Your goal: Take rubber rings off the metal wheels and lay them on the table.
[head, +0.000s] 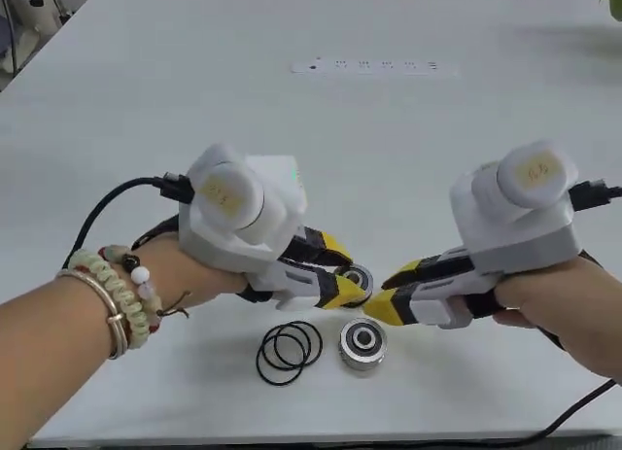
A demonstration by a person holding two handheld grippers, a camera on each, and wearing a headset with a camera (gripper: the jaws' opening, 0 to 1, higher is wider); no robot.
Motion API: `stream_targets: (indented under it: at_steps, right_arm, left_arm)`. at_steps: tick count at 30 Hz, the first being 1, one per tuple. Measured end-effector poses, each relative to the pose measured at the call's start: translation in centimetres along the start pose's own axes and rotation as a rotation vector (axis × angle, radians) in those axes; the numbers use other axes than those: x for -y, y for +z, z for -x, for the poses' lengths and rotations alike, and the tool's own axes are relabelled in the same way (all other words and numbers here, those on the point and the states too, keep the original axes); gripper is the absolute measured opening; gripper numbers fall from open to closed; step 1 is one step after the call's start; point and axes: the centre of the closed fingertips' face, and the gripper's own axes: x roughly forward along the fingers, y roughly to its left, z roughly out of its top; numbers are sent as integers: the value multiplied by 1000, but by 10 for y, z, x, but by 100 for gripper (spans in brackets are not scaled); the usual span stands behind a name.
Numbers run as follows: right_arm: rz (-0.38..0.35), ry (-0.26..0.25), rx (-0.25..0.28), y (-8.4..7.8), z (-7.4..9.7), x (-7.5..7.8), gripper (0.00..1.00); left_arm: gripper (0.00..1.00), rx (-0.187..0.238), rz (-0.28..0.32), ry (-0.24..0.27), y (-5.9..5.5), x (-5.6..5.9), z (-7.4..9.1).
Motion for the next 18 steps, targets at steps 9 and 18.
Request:
stream_targets:
  at_steps: [9,18]
  right_arm:
    - [53,-14,34,5,-6,-3,19]
    - [110,-12,25,2,-4,0,12]
  left_arm:
    - [8,3,19,9,-1,-1,0]
    - [8,13,28,13,-1,-3,0]
